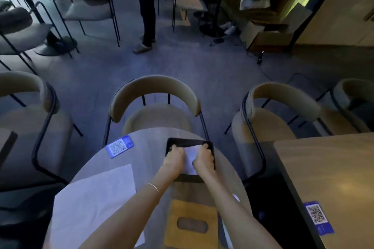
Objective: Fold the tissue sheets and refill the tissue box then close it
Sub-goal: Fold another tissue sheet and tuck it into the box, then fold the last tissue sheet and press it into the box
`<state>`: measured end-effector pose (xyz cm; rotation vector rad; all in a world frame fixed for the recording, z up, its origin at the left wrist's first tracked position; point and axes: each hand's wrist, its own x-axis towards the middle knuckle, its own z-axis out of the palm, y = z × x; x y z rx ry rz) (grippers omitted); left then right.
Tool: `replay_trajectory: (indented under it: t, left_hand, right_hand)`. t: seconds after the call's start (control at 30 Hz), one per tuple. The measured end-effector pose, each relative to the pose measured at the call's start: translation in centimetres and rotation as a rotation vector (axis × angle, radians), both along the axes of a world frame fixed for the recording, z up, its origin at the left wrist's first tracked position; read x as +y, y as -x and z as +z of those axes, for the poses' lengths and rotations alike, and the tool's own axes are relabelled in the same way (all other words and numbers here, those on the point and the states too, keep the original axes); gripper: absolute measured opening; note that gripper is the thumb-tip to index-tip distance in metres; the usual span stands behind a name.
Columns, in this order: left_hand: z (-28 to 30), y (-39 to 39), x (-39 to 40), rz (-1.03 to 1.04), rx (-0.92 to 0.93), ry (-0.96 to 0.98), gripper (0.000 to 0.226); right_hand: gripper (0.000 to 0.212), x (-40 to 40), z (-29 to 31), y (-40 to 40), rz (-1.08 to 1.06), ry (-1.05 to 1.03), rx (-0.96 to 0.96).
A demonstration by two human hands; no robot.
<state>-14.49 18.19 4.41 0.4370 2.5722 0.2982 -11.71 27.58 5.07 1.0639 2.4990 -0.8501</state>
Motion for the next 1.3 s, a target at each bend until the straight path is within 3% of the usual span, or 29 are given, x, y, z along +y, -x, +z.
replay_trajectory:
  t: [0.23,0.3,0.37,0.43,0.53,0.63,0.77,0.87,0.97,1.13,1.3]
  left_hand:
    - [-0.5,-0.5,1.6,0.017,0.034,0.183,0.047]
    - [0.4,-0.7,1.6,0.040,0.064,0.156,0.045]
    - [1.6,-0.8,1.0,0.100,0.124,-0.002,0.039]
    - [3.1,-1.3,-0.7,0.237,0.233,-0.255,0.028]
    - [4.5,-2.3,-5.1,0.552,0.399,-0.524,0.021]
    - [2.9,-4.7,-11.6,0.903,0.380,-0.486,0.024]
    - [-1.0,-10.4,-18.5,1.206,0.195,-0.283,0.032]
    - [-3.2,-13.7,-20.8,1.192,0.050,-0.172,0.051]
    - [-4.6,-14.9,-22.6,1.075,0.031,-0.110,0.060]
    - [-5.1,-13.6,-25.5,0.806,0.063,-0.118,0.055]
    - [-5.5,-13.3,-25.6,0.764,0.113,-0.182,0.044]
  right_hand:
    - [0.040,-0.2,-1.4,0.1,0.133,-0.145,-0.087]
    - [0.038,-0.3,-0.8,0.3,0.137,-0.157,-0.101]
    - [0.034,-0.8,0.5,0.7,0.170,-0.253,-0.116]
    - [0.036,-2.0,2.4,1.2,0.301,-0.437,-0.045]
    - [0.031,-5.2,5.4,2.6,0.498,-0.535,0.247]
    - [0.028,-11.3,5.6,3.9,0.750,-0.381,0.373]
    - [0.039,-20.1,0.6,2.2,1.070,-0.133,0.193]
    - [0.053,-23.4,-3.1,-1.0,1.281,-0.157,0.038]
    - [0.048,-23.4,-4.4,-2.9,1.320,-0.288,0.035]
    - [0.031,-21.7,-2.9,-3.1,1.224,-0.384,-0.045]
    - [0.031,-20.4,-2.6,-1.3,1.255,-0.303,0.036]
